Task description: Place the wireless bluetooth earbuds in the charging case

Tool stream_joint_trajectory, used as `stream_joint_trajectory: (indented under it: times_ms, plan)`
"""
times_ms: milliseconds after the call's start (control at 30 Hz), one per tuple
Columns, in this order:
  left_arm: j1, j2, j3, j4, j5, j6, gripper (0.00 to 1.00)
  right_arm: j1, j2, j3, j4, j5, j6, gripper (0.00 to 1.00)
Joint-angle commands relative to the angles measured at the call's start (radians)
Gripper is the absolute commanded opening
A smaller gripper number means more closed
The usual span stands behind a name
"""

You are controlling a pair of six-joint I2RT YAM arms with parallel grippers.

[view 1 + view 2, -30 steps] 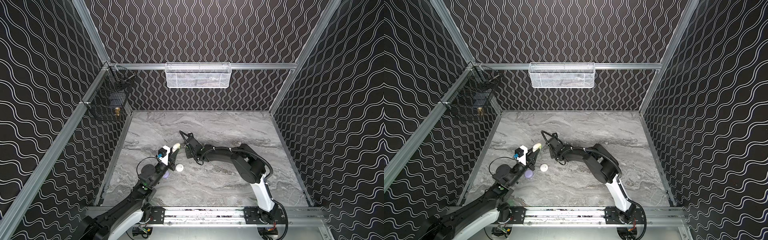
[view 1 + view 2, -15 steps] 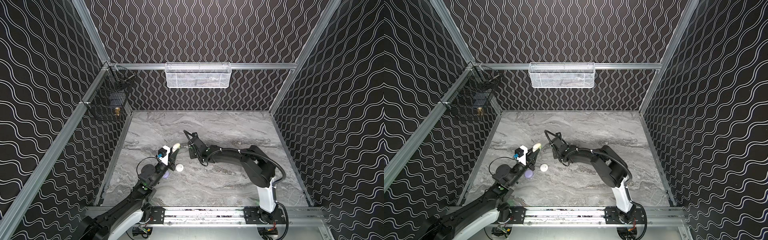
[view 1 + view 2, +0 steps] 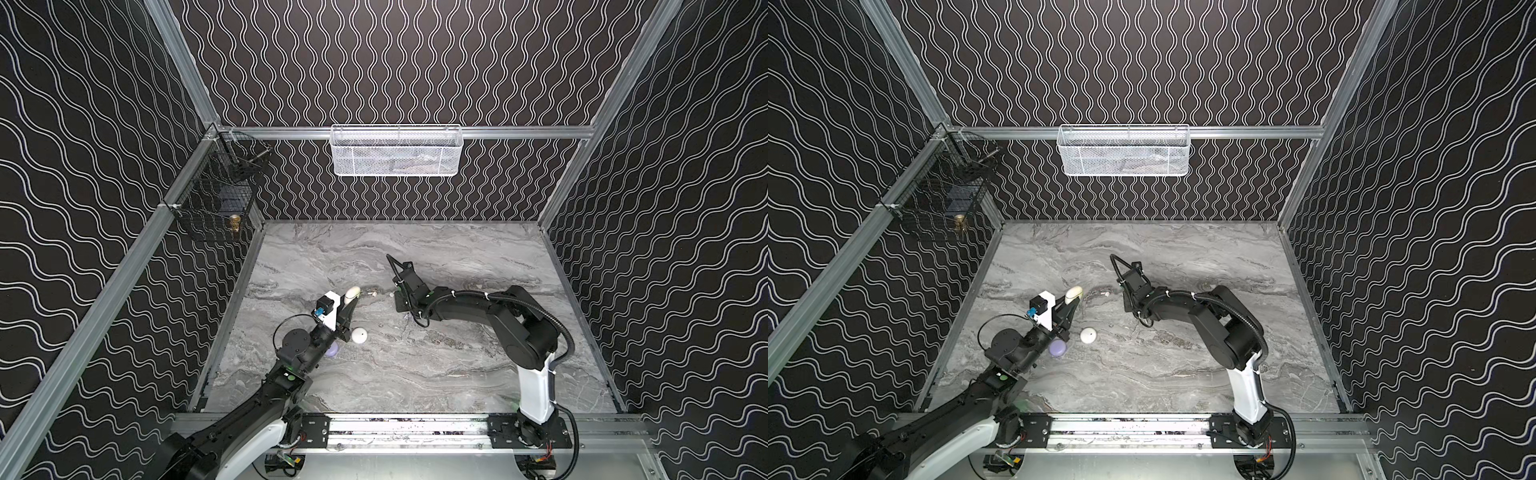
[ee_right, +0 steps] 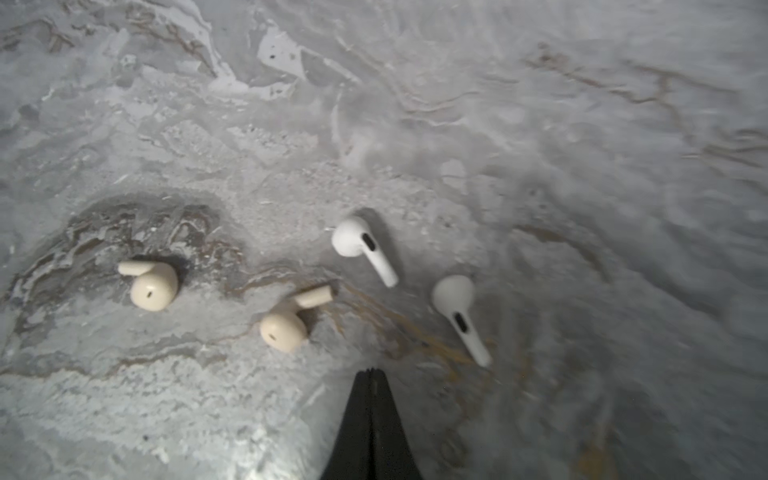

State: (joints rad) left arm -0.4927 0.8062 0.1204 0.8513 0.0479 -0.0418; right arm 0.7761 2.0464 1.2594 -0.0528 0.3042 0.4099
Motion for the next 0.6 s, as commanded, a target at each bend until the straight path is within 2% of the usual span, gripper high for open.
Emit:
stream_joint_trajectory:
  times_ms: [0, 567]
  plan:
    - [-0.001, -0.004, 0.004, 0.026, -0.005, 0.015, 0.0, 0.004, 0.03, 0.038, -0.017, -0.028, 0.002, 0.0]
    - [0.0, -0.015, -0.001, 0.026, -0.001, 0.017, 0.0, 0.037, 0.139, 0.167, -0.018, -0.056, 0.016, 0.02]
